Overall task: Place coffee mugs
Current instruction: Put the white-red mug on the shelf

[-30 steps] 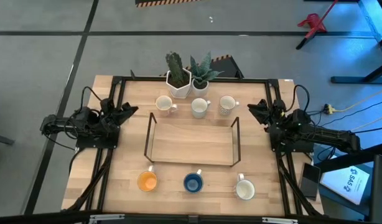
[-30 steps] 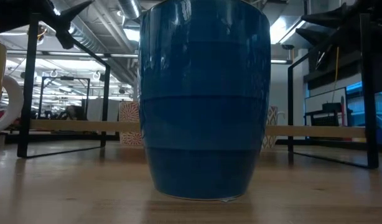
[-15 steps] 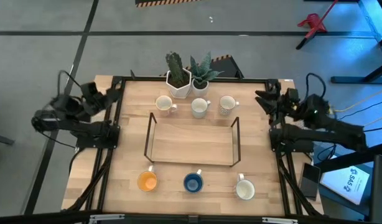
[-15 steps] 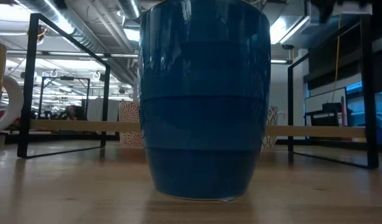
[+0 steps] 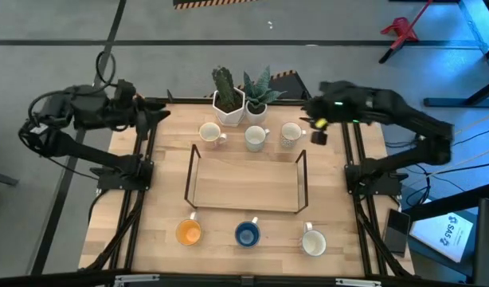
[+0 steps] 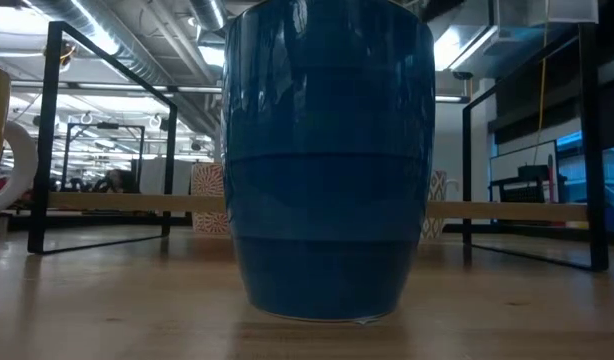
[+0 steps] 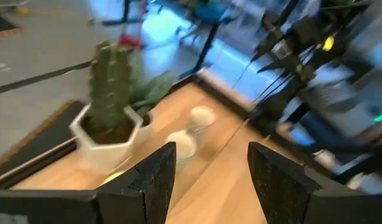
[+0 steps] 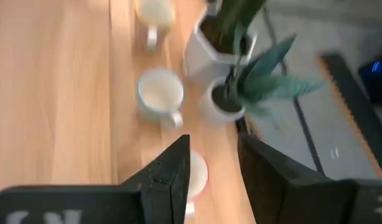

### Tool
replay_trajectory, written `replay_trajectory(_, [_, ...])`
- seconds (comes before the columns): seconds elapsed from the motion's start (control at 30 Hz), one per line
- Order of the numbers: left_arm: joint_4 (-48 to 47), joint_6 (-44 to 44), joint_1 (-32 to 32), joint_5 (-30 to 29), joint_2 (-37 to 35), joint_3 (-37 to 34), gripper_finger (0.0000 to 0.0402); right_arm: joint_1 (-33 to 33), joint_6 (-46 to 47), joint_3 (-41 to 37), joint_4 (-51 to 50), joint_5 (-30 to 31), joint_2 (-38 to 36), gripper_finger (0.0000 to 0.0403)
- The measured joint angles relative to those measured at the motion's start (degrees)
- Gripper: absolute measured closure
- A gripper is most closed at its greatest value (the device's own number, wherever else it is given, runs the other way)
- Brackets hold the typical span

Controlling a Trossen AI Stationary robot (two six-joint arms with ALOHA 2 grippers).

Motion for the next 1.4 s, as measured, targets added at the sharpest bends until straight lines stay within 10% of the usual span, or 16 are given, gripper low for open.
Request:
replay_trajectory(0.5, [-6.99,1.15,3.41,2.72,1.20,4.22,0.0208,-2.53,11.70,2.07,-8.76,0.77,27.89,0.0278])
replay_trajectory(1.0, [-7.98,0.38,3.42,4.26,1.38,4.20,0.0208,-5.76,15.23,-3.01,-6.54,-3.14,30.71,0.0278])
replay_trajectory(1.4, [-8.11,15.51,7.96,14.96,15.83,4.13,0.0208,-3.82,13.46,-1.76,-6.10,-3.24,30.69,0.0278])
